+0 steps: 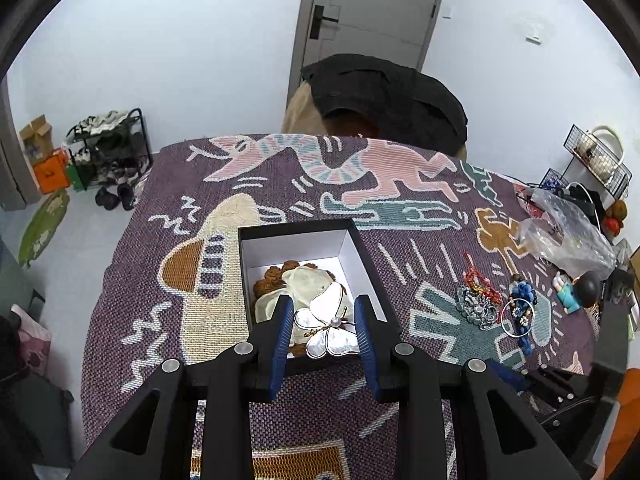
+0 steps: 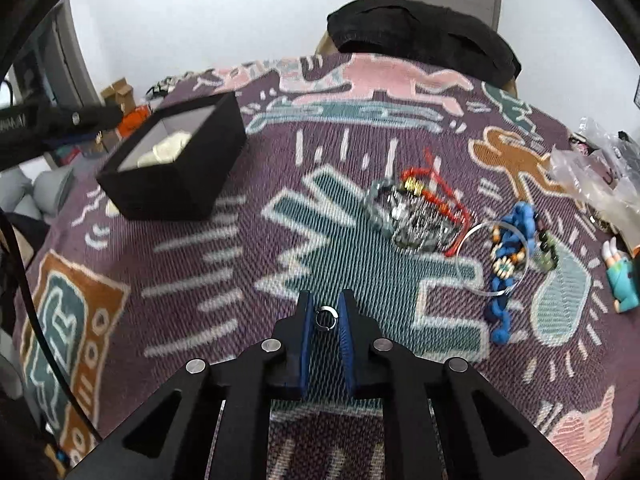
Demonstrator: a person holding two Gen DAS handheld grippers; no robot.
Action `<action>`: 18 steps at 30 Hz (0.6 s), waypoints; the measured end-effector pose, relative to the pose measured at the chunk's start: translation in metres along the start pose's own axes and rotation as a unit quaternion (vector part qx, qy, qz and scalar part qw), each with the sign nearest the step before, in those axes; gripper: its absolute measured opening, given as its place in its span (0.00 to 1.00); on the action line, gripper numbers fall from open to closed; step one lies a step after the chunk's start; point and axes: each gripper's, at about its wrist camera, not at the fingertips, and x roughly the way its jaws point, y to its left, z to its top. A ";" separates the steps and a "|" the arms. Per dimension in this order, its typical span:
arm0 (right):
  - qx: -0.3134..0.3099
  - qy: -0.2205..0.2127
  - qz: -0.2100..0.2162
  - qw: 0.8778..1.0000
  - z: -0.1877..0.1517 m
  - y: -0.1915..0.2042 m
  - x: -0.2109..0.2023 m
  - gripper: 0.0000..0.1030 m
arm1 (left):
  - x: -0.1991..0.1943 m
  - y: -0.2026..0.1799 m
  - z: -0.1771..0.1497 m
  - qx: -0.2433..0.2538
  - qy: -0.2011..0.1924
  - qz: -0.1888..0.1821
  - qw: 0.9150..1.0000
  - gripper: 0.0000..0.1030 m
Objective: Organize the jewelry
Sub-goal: 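Place the butterfly brooch into the box with the left tool while the right tool grasps the silver ring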
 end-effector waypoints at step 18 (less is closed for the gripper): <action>0.030 -0.059 0.087 0.994 0.062 0.014 -0.030 0.14 | 0.001 0.011 0.007 -0.039 -0.022 -0.025 0.999 0.79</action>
